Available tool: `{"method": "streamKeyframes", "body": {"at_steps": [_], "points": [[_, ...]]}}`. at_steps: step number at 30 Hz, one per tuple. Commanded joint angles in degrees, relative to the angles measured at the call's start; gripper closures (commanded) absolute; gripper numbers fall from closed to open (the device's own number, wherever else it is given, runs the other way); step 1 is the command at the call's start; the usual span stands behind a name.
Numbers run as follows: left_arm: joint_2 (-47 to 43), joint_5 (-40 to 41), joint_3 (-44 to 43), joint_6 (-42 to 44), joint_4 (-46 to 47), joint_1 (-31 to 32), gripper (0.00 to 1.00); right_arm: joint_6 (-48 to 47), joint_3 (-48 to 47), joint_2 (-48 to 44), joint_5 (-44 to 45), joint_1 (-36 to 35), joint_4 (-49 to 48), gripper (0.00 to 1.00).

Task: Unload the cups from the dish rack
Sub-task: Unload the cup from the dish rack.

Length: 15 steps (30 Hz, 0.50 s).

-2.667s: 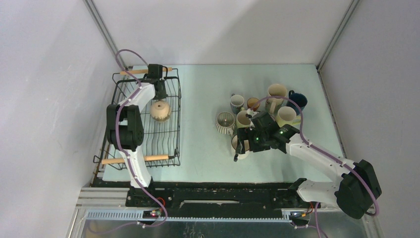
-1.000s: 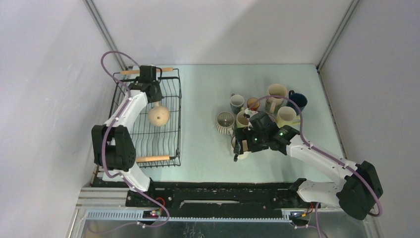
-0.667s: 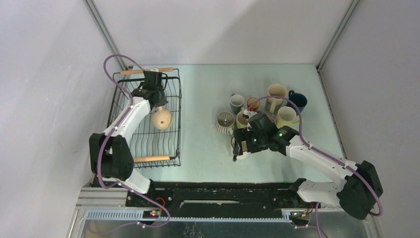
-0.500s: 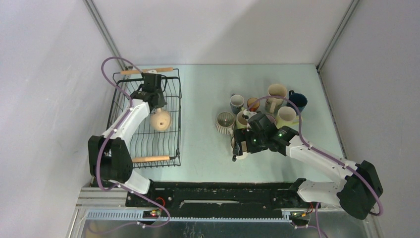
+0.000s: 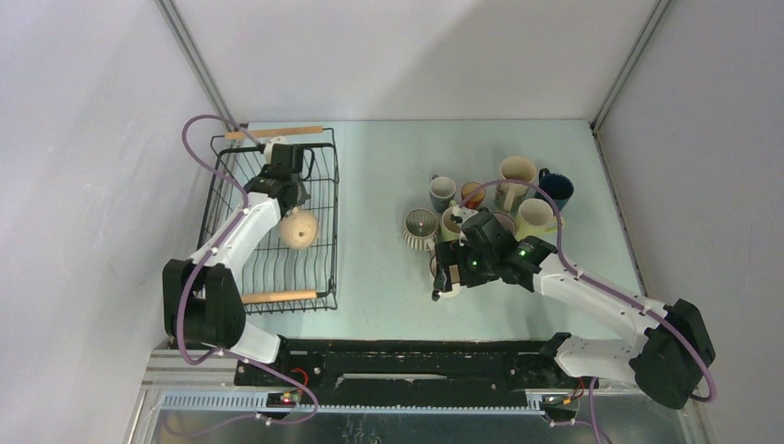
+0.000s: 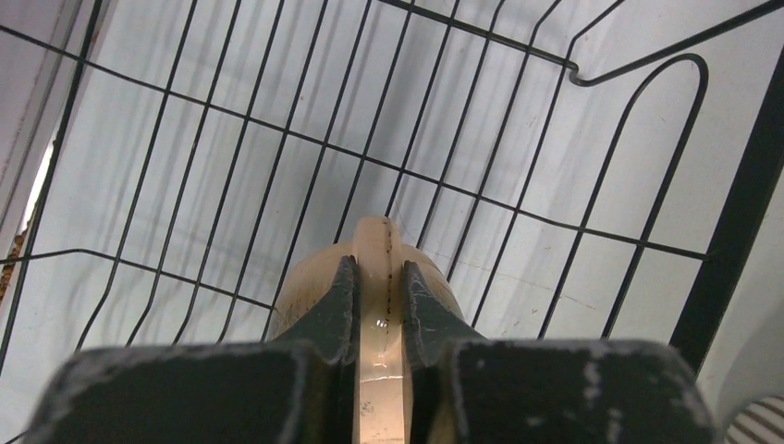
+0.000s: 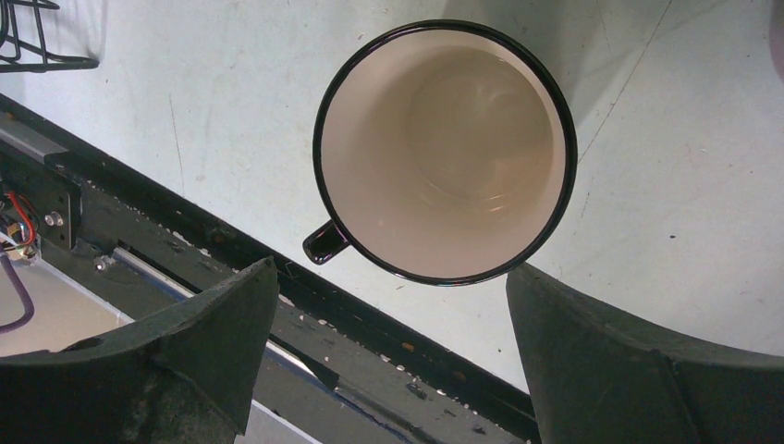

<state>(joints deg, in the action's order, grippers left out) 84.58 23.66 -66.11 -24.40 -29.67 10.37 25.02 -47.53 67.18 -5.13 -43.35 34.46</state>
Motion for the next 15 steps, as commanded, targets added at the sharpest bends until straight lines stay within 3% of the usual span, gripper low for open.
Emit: {"method": "streamKeyframes", "body": {"at_steps": [1, 8, 12, 15], "points": [[-0.1, 1.9, 2.1, -3.2, -0.1, 0.4, 0.74, 1.1, -0.7, -1.8, 0.5, -0.8, -2.6, 0.0], [3.2, 2.7, 2.5, -5.0, 1.3, 0.4, 0.61, 0.9, -0.7, -2.1, 0.8, -0.9, -2.2, 0.0], [5.1, 2.5, 2.2, -5.6, 2.0, 0.4, 0.61, 0.9, -0.8, -2.5, 1.2, -0.8, -1.8, 0.0], [5.3, 3.4, 2.0, -5.6, 2.4, 0.4, 0.7, 0.8, -0.7, -3.0, 1.8, -0.9, -1.3, 0.0]]}}
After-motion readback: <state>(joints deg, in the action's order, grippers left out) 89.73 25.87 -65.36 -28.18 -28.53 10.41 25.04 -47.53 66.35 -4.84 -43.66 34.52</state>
